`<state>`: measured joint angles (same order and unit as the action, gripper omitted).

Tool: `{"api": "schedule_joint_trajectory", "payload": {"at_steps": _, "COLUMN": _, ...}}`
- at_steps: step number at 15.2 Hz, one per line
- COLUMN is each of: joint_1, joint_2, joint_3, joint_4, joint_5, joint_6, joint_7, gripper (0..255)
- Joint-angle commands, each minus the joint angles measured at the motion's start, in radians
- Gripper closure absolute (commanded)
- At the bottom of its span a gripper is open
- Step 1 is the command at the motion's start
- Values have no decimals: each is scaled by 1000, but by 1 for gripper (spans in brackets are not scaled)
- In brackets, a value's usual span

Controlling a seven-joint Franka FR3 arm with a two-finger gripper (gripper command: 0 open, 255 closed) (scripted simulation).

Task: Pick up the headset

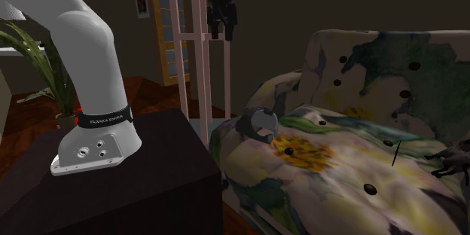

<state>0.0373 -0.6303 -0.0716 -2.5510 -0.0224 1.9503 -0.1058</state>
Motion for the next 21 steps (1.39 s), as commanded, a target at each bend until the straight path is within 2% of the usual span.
{"api": "schedule_joint_trajectory", "payload": {"at_steps": 1, "joint_1": 4, "joint_2": 58, "joint_3": -18, "joint_4": -17, "joint_5": 2, "joint_6": 77, "joint_7": -32, "gripper": 0}}
{"api": "schedule_joint_trajectory", "payload": {"at_steps": 6, "joint_1": 21, "joint_2": 228, "joint_3": -60, "joint_4": -36, "joint_5": 22, "joint_6": 261, "joint_7": -113, "gripper": 0}}
{"api": "schedule_joint_trajectory", "payload": {"at_steps": 11, "joint_1": 48, "joint_2": 428, "joint_3": -98, "joint_4": -14, "joint_5": 77, "joint_6": 429, "joint_7": -215, "gripper": 0}}
{"api": "schedule_joint_trajectory", "payload": {"at_steps": 16, "joint_1": 71, "joint_2": 644, "joint_3": -116, "joint_4": 49, "joint_5": 183, "joint_6": 567, "joint_7": -349, "gripper": 0}}
{"api": "schedule_joint_trajectory", "payload": {"at_steps": 21, "joint_1": 57, "joint_2": 844, "joint_3": -86, "joint_4": 140, "joint_5": 305, "joint_6": 656, "joint_7": -485, "gripper": 0}}
